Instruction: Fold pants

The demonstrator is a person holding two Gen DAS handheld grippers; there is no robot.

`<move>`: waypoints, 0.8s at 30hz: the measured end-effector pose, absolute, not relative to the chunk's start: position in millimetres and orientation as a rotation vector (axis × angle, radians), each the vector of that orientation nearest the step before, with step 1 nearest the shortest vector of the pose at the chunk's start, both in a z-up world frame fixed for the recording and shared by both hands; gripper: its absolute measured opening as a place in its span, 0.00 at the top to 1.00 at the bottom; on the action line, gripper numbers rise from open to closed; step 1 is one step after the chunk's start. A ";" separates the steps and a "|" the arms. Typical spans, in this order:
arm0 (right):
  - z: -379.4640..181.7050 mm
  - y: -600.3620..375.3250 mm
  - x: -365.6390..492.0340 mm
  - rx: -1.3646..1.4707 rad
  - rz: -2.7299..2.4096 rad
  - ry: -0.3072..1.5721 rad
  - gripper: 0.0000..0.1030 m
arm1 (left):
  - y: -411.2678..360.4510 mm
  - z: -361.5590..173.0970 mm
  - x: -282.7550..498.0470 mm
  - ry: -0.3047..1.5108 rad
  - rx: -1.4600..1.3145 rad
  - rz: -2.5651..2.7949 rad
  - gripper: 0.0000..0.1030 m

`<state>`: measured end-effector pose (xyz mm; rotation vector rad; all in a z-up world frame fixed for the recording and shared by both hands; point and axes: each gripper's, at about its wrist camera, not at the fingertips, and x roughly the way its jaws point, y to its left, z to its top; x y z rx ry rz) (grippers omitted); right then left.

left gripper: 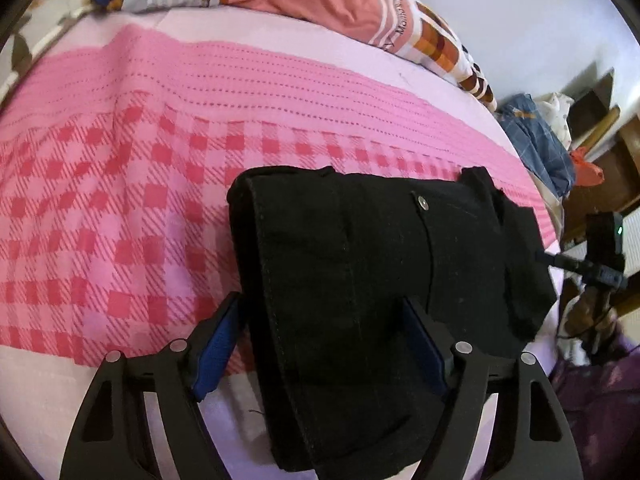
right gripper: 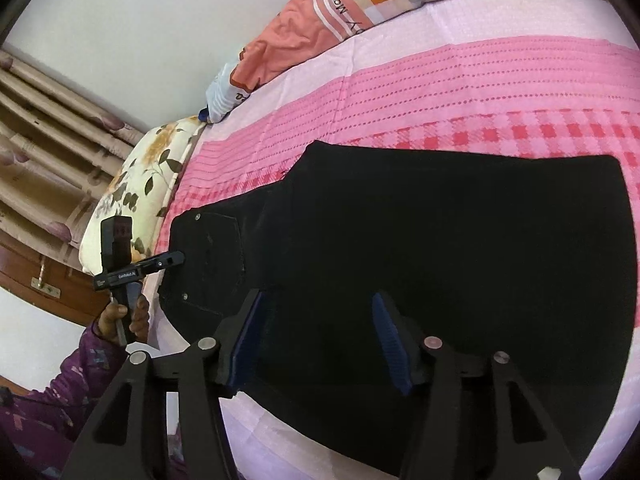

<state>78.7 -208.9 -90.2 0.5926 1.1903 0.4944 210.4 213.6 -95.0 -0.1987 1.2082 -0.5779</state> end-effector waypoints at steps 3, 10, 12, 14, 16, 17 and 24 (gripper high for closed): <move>-93.1 -202.1 80.2 0.614 0.498 1.212 0.48 | 219.1 -95.7 215.6 1.243 -0.237 -0.618 0.26; -94.3 -182.8 81.9 0.597 0.504 1.244 0.41 | 215.2 -94.8 215.2 1.288 -0.199 -0.731 0.26; -94.7 -178.4 82.4 0.598 0.504 1.253 0.41 | 213.7 -95.5 218.9 1.306 -0.184 -0.761 0.26; -94.7 -175.2 82.3 0.584 0.501 1.263 0.41 | 215.6 -95.2 222.2 1.324 -0.167 -0.781 0.26; -94.3 -170.5 82.1 0.571 0.496 1.274 0.40 | 219.2 -95.9 225.4 1.346 -0.185 -0.800 0.25; -94.6 -169.0 82.0 0.569 0.492 1.279 0.39 | 219.9 -95.9 225.9 1.349 -0.190 -0.809 0.23; -99.8 -158.5 84.7 0.591 0.475 1.313 0.36 | 205.6 -92.6 219.3 1.333 -0.080 -0.816 0.20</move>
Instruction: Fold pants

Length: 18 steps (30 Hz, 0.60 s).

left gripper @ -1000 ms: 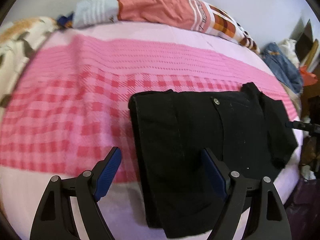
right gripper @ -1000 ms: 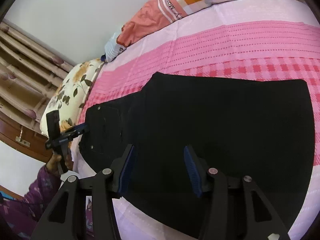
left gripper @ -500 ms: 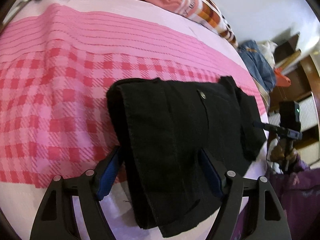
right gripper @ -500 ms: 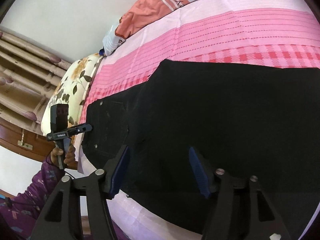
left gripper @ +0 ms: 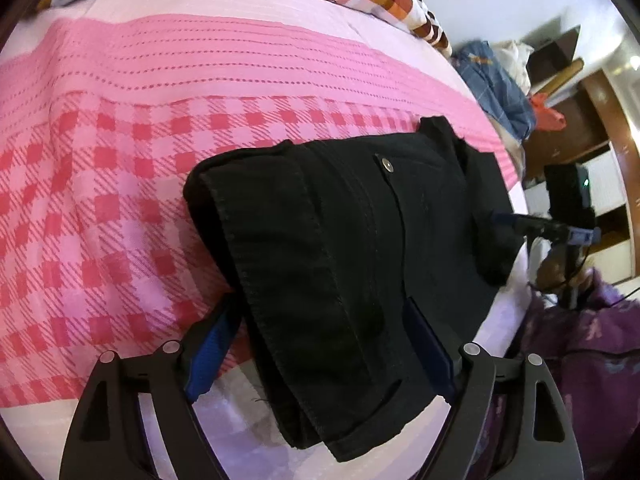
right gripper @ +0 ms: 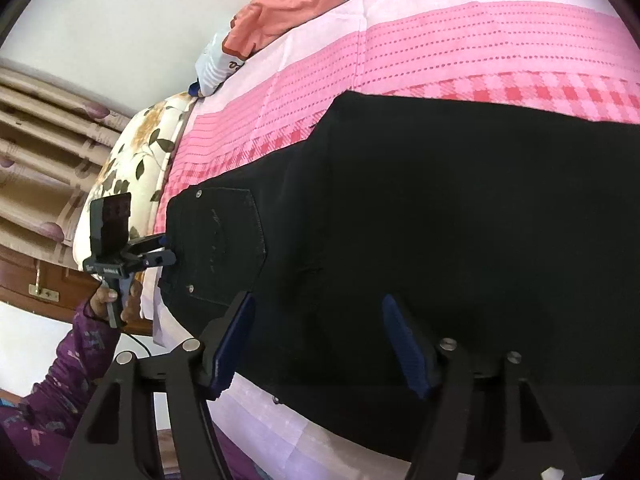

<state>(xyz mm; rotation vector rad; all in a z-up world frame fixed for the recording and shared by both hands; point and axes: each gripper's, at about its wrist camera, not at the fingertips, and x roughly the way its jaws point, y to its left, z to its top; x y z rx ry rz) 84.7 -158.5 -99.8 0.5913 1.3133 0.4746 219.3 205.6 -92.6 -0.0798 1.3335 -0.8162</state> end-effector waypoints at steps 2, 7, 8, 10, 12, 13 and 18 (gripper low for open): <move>-102.3 -155.1 85.1 0.594 0.471 1.326 0.36 | 204.8 -92.9 217.5 1.320 -0.083 -0.804 0.20; -103.4 -144.0 86.4 0.582 0.475 1.347 0.36 | 212.7 -99.4 215.4 1.287 -0.231 -0.748 0.55; -102.7 -142.6 86.1 0.577 0.475 1.346 0.36 | 214.7 -100.7 214.3 1.279 -0.265 -0.741 0.58; -101.0 -140.7 86.4 0.571 0.475 1.342 0.35 | 217.9 -100.1 210.1 1.257 -0.349 -0.734 0.61; -100.1 -140.8 86.5 0.575 0.471 1.336 0.34 | 216.7 -91.5 203.3 1.209 -0.379 -0.736 0.66; -99.8 -141.2 87.0 0.578 0.468 1.333 0.34 | 216.5 -87.7 201.6 1.192 -0.401 -0.741 0.68; -101.4 -146.0 87.1 0.617 0.466 1.323 0.34 | 206.8 -66.3 185.9 1.103 -0.416 -0.753 0.72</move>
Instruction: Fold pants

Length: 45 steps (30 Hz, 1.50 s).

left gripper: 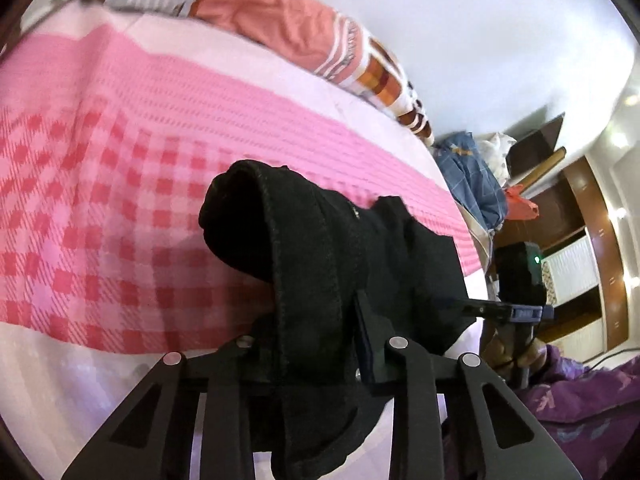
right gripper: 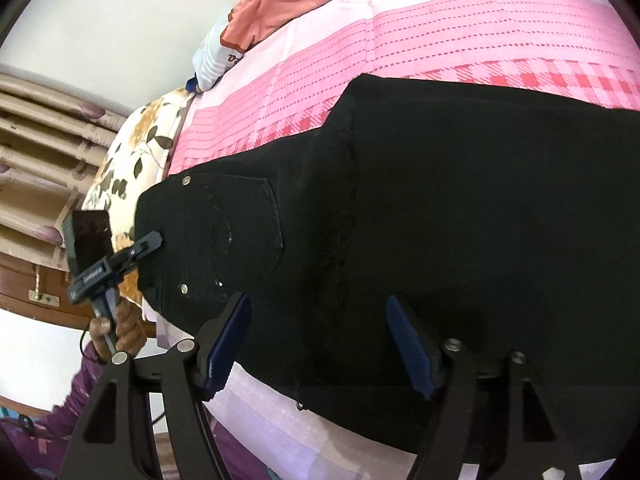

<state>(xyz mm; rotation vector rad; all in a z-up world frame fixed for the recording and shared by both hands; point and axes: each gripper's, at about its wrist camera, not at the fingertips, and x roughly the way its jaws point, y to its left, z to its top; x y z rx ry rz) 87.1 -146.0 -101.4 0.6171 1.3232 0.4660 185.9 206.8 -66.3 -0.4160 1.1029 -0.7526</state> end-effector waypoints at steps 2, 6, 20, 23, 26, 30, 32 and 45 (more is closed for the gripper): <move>-100.6 -149.2 85.8 0.634 0.474 1.305 0.34 | 203.3 -63.3 183.1 1.093 -0.458 -0.741 0.72; -91.4 -148.2 82.4 0.654 0.550 1.256 0.34 | 194.5 -50.8 176.7 1.077 -0.557 -0.749 0.73; -57.9 -144.5 70.6 0.645 0.844 1.064 0.31 | 51.6 -26.5 172.1 1.137 -0.594 -0.883 0.75; -63.4 -160.5 71.2 0.688 0.852 1.062 0.27 | 34.6 -34.0 171.0 1.154 -0.606 -0.890 0.75; -70.2 -172.2 76.1 0.745 0.871 1.067 0.21 | 23.8 -43.1 171.9 1.184 -0.618 -0.898 0.74; -77.8 -183.1 78.1 0.820 0.914 1.070 0.11 | 9.5 -60.6 180.2 1.260 -0.686 -0.939 0.68; -84.5 -181.3 77.8 0.799 0.906 1.113 0.04 | 0.7 -69.5 185.6 1.293 -0.705 -0.955 0.69; -104.3 -169.5 85.8 0.738 0.834 1.196 0.41 | 7.3 -30.8 168.9 1.153 -0.449 -0.833 0.59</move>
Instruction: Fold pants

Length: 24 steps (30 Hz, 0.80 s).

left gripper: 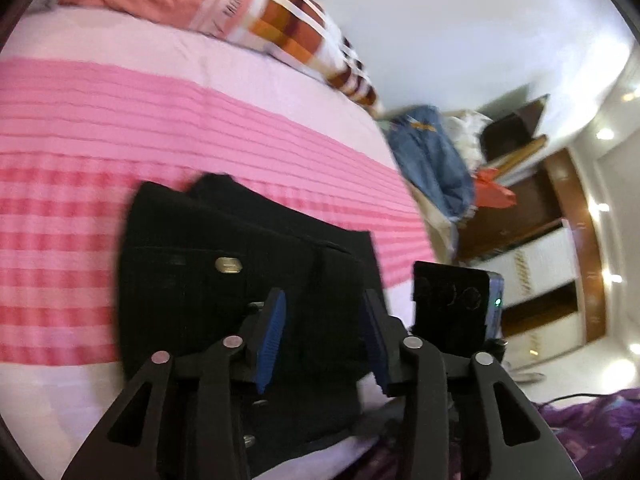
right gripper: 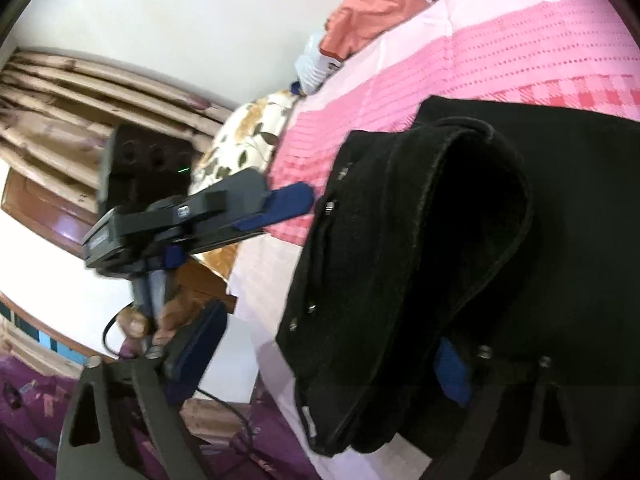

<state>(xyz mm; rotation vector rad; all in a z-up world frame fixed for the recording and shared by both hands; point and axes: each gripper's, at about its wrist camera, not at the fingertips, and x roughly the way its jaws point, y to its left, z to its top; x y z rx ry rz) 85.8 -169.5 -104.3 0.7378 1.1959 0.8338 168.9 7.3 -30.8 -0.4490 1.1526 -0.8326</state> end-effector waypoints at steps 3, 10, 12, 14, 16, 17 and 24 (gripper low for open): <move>-115.6 -177.5 92.6 0.795 0.787 1.254 0.75 | 38.9 -31.2 160.0 1.113 -0.492 -0.738 0.57; -102.5 -196.5 89.1 0.862 0.743 1.211 0.86 | 75.0 -45.2 137.9 1.101 -0.449 -0.544 0.48; -92.0 -213.6 88.1 0.890 0.745 1.175 0.87 | 79.3 -50.9 133.4 1.119 -0.482 -0.528 0.48; -84.0 -233.8 86.5 0.904 0.730 1.152 0.87 | 79.4 -51.8 129.6 1.115 -0.484 -0.515 0.47; -79.1 -258.1 82.9 0.904 0.692 1.129 0.87 | 72.8 -49.9 125.0 1.111 -0.464 -0.519 0.45; -79.5 -272.9 80.4 0.909 0.663 1.119 0.87 | 66.2 -49.5 123.1 1.112 -0.447 -0.526 0.43; -117.0 -355.0 58.8 1.028 0.477 1.122 0.87 | 6.8 -55.8 119.0 1.152 -0.339 -0.605 0.41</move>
